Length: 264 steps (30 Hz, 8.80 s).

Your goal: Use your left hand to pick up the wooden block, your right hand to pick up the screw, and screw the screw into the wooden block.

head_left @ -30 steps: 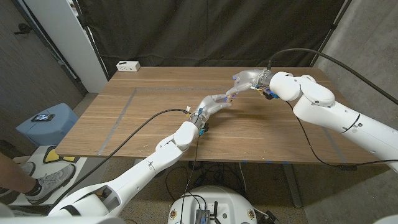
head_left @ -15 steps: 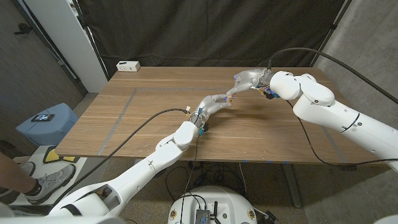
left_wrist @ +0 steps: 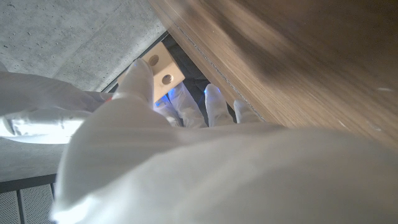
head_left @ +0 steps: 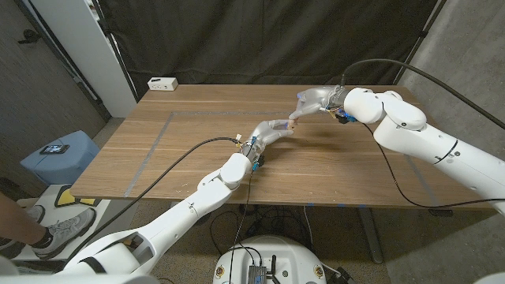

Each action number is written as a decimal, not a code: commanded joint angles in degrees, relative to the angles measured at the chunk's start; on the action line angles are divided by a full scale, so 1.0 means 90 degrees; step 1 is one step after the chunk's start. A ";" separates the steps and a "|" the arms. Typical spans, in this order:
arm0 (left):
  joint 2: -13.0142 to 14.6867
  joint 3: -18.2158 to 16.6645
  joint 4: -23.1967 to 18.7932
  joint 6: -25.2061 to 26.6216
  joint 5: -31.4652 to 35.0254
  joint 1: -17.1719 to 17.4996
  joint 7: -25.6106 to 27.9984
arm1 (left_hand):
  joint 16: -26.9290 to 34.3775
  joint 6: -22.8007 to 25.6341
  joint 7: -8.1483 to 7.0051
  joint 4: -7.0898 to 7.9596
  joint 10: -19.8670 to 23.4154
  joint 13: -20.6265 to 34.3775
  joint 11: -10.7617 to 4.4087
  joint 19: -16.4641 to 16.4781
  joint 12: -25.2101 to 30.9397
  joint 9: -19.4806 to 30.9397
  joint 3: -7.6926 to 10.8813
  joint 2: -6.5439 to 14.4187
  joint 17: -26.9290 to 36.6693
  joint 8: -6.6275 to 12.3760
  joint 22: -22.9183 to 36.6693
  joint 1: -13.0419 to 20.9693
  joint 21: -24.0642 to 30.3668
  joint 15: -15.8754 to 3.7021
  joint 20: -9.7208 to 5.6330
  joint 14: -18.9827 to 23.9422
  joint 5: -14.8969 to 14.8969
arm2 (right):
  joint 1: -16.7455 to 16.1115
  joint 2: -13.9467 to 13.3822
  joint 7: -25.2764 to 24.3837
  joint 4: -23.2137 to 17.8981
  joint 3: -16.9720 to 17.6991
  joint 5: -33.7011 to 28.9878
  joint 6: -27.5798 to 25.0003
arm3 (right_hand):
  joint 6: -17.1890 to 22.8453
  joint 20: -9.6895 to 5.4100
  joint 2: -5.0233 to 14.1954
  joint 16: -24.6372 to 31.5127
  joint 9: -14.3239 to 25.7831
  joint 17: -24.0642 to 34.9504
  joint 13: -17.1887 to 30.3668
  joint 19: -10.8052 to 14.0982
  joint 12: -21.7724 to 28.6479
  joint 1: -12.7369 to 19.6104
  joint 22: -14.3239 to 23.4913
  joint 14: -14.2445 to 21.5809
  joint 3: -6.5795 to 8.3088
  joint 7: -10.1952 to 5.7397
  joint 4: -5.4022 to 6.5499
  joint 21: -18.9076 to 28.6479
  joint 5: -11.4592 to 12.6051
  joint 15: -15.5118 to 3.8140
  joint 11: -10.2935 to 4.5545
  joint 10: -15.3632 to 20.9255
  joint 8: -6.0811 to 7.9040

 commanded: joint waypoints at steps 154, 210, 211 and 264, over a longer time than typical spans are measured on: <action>0.0019 0.0016 -0.0079 0.0031 -0.0008 0.0048 0.0017 | -0.0007 0.0002 0.0035 0.0043 -0.0014 0.0004 -0.0013 0.0006 -0.0007 0.0025 0.0003 0.0062 0.0004 0.0038 0.0018 0.0005 0.0051 -0.0554 0.0044 0.0001 0.0049 | -0.0135 -0.0044 0.0115 -0.0087 0.0061 -0.0484 0.0076 | 0.1582 -0.0058 -0.0194 0.0162 0.0587 0.0066 0.0019 0.0521 0.0169 -0.0351 0.0017 0.0506 -0.0063 -0.0141 0.0191 0.0062 -0.0198 -0.0221 -0.0167 0.0871 0.1295; -0.0010 0.0016 -0.0009 0.0029 -0.0033 -0.0003 -0.0017 | -0.0005 -0.0012 0.0037 0.0047 -0.0011 0.0001 -0.0014 0.0010 0.0000 0.0025 -0.0006 0.0059 0.0004 0.0035 0.0018 0.0010 0.0050 -0.0555 0.0043 0.0009 0.0047 | 0.0237 0.0054 0.0283 0.0452 0.0049 -0.0102 0.1055 | 0.0133 0.0078 0.0071 0.0009 -0.0339 -0.0030 0.0051 0.0208 0.0088 0.1297 0.0003 0.0180 0.0707 -0.0480 -0.0551 0.0052 -0.0280 -0.0001 -0.0316 -0.0138 0.0136; -0.0012 0.0017 -0.0005 0.0034 -0.0035 -0.0007 -0.0020 | -0.0003 -0.0012 0.0037 0.0047 -0.0010 0.0001 -0.0014 0.0010 0.0001 0.0025 -0.0006 0.0059 0.0003 0.0035 0.0018 0.0010 0.0050 -0.0552 0.0048 0.0013 0.0047 | 0.0245 0.0059 0.0292 0.0461 0.0044 -0.0105 0.1056 | 0.0155 0.0073 0.0078 0.0009 -0.0345 -0.0029 0.0051 0.0212 0.0095 0.1314 0.0004 0.0182 0.0720 -0.0472 -0.0547 0.0052 -0.0281 -0.0004 -0.0346 -0.0120 0.0139; -0.0014 0.0038 -0.0034 0.0054 0.0000 0.0000 0.0035 | -0.0009 0.0002 0.0036 0.0048 -0.0012 -0.0001 -0.0014 0.0010 0.0000 0.0024 -0.0010 0.0059 0.0002 0.0040 0.0018 0.0003 0.0051 -0.0556 0.0043 0.0010 0.0047 | 0.0022 0.0059 0.0005 0.0335 0.0098 -0.0319 0.0957 | 0.1313 -0.0035 0.0075 0.0097 -0.0288 0.0003 0.0041 0.0546 0.0198 0.1476 0.0005 0.0523 0.0895 -0.0452 -0.0423 0.0101 -0.0387 -0.0223 -0.0510 0.0398 0.0659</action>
